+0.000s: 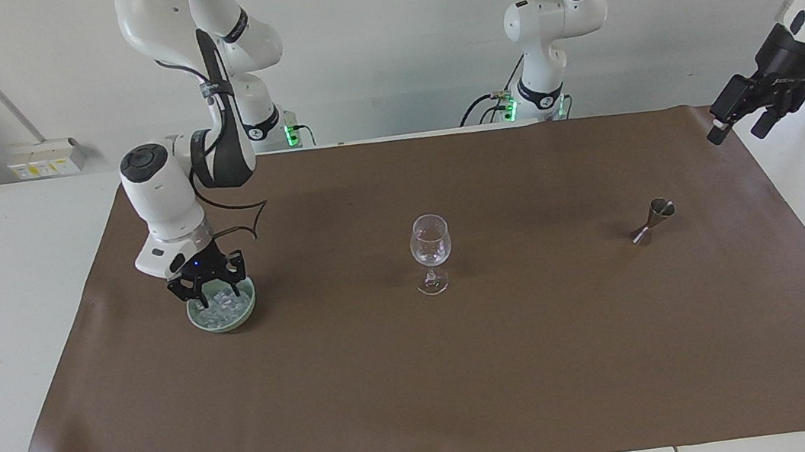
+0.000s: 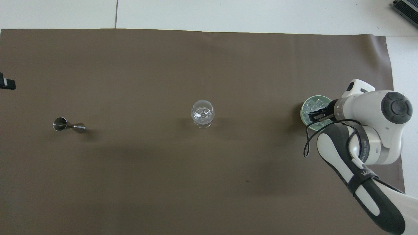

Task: Pour wine and add ice with both arms
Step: 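Lift an ice cube from the green bowl with the right gripper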

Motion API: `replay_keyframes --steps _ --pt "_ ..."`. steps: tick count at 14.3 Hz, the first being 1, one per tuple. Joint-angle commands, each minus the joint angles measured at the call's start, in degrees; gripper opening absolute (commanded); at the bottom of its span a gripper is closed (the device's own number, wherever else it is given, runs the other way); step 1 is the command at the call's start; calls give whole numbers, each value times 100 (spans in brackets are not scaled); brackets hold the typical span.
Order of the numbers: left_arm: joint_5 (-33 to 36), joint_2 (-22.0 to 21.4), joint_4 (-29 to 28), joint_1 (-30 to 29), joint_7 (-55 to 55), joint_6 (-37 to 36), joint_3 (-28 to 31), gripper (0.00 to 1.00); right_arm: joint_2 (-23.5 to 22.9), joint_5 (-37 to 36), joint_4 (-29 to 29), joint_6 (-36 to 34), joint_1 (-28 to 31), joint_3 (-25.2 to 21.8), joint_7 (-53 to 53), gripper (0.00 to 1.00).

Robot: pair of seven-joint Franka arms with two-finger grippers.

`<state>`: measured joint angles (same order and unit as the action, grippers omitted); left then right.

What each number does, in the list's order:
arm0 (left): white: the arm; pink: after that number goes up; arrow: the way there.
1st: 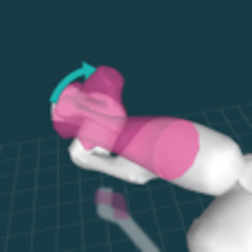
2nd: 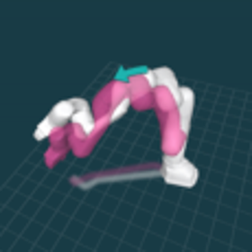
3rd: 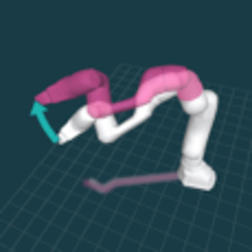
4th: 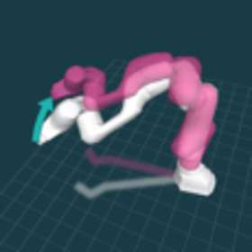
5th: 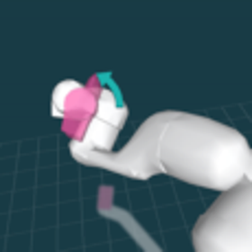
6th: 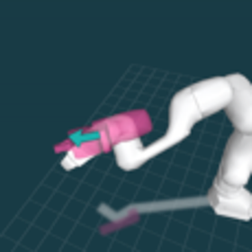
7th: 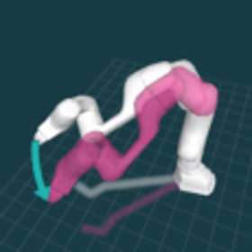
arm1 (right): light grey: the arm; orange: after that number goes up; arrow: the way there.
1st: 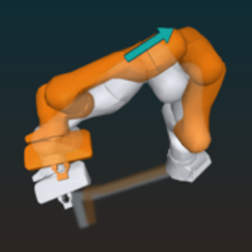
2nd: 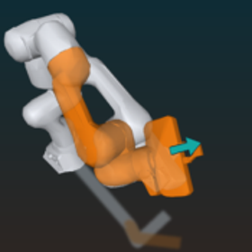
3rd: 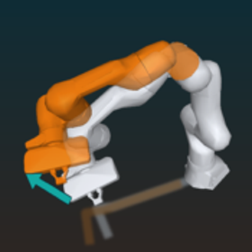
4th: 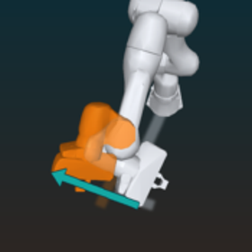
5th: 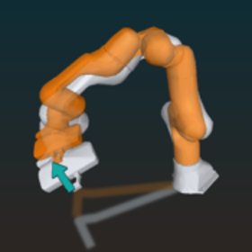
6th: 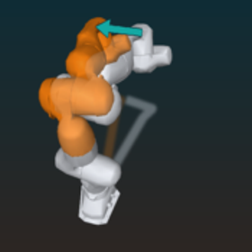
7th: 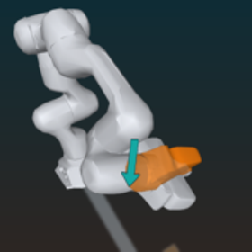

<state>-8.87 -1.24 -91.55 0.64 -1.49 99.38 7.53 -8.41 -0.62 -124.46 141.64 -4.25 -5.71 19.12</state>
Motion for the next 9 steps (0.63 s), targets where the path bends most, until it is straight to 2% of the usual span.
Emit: replay_keyframes --steps 1,5,7,9 --pt "674 124 225 287 -89 -138 3 100 -12 9 -8 -49 74 35 101 54" --pt "668 27 242 401 -80 -260 -14 100 -20 9 -8 -40 74 35 66 50" --pt "650 53 487 79 -97 -593 -163 100 -20 9 -8 -40 74 35 66 50" --pt "580 167 900 -205 -89 -1050 -628 100 -46 35 -8 -40 74 35 48 48"
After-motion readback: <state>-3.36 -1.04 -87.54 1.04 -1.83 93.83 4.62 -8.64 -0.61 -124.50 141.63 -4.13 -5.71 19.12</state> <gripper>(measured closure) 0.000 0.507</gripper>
